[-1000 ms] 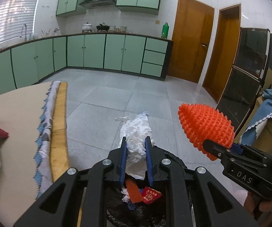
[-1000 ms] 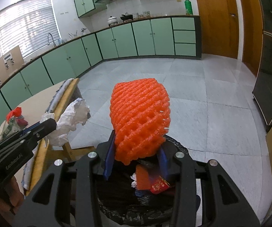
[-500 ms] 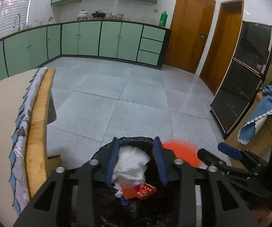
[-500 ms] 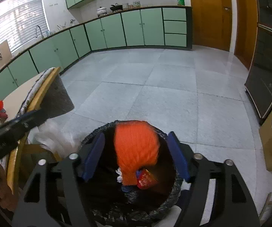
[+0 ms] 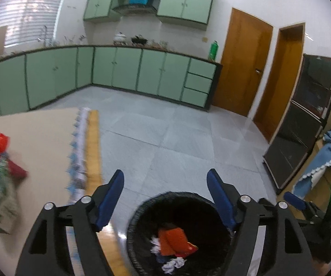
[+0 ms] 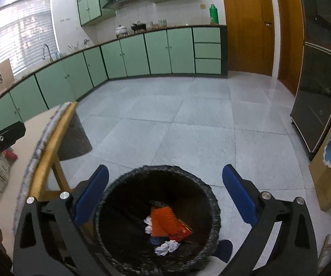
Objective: Collect trash
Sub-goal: 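Open the left tool over the bin while the right tool releases the orange net, then return both tools to the table toward the remaining trash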
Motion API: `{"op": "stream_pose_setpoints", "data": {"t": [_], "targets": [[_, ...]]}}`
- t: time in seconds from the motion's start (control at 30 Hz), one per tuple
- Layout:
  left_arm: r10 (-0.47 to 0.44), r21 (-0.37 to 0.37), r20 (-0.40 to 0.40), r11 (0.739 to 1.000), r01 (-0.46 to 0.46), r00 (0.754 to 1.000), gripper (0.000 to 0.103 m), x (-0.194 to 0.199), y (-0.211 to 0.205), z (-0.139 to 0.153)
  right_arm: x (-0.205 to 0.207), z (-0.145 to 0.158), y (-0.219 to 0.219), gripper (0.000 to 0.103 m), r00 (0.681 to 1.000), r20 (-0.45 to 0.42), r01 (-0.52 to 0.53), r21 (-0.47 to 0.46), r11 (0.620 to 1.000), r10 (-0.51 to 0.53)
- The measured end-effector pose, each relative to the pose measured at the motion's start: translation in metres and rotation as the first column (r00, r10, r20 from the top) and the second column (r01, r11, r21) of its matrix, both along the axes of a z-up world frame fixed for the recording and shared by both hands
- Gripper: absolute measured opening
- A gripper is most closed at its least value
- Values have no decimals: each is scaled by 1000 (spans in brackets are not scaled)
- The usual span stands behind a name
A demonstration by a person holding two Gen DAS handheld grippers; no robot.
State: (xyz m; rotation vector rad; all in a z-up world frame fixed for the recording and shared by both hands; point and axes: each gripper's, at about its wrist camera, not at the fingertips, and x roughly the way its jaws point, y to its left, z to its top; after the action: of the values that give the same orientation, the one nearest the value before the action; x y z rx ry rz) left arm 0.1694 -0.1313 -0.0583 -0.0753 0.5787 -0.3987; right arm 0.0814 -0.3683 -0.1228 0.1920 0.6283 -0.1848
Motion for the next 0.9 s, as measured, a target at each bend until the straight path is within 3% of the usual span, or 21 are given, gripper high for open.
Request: {"op": "stream_pose_setpoints", "data": {"t": [0.3,0.63,0.77,0.9], "targets": [[189,47,59,980,-192,980,87,-25,90,22,0,30,51,98,994,80,-74,30,997,71],[434,135,64,888,-439,899,88,-55,210,10,23,40,145,98,965,91,-250,30,968,246],[497,145,54,854,-499,866,88,-64,245,2,34,39,187,98,944,88,-323,29,946,319],[524,164,52,835,-525,850,88,-67,268,-5,42,36,223,98,921,84,-383,26,923,380]]}}
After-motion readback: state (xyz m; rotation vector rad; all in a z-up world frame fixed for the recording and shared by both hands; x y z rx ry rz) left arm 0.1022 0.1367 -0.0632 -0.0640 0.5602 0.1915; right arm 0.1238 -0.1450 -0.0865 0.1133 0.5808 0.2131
